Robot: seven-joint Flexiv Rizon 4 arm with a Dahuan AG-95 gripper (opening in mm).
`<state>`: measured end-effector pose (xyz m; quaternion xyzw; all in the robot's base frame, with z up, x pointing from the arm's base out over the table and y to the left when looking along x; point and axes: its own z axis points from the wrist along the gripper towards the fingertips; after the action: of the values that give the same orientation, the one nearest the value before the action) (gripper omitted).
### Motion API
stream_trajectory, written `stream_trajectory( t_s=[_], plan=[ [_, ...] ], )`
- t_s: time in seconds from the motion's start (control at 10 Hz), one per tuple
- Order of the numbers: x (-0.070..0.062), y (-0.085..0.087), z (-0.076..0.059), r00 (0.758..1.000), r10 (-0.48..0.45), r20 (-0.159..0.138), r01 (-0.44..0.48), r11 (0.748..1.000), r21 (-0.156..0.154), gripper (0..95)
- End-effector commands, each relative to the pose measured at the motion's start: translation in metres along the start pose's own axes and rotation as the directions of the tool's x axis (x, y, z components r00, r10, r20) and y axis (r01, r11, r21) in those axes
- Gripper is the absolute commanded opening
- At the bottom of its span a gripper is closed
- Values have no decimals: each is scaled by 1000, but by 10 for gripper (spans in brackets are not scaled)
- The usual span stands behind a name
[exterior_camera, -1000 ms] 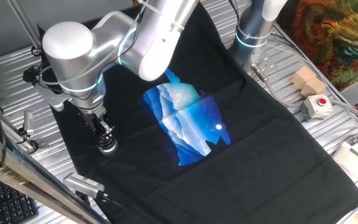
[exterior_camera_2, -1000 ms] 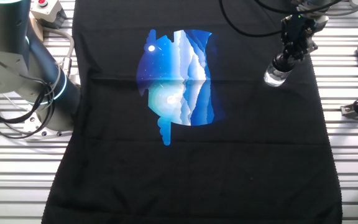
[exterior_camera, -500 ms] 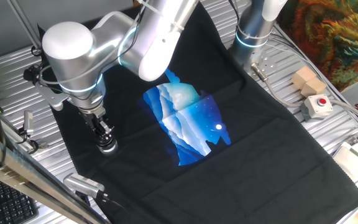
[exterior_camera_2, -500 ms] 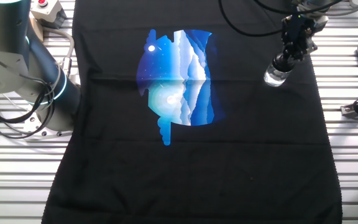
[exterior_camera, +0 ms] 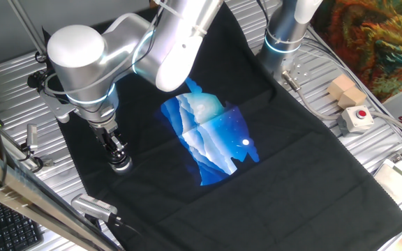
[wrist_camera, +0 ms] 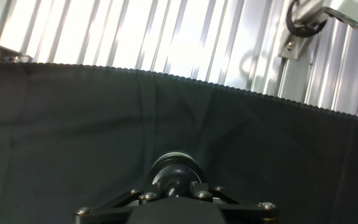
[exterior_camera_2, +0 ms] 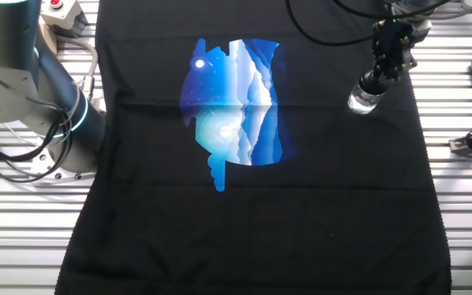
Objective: Screw the lid onto the jar
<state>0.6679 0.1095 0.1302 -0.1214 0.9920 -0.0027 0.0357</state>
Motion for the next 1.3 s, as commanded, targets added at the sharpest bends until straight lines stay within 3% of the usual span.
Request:
stream_trajectory(
  t_s=[0.1, 1.3],
  plan=[
    [0, 0, 0, 1000, 27, 1, -27, 1000, 1, 0],
    [0, -1, 0, 976, 216, -2, -216, 976, 3, 0]
  ],
)
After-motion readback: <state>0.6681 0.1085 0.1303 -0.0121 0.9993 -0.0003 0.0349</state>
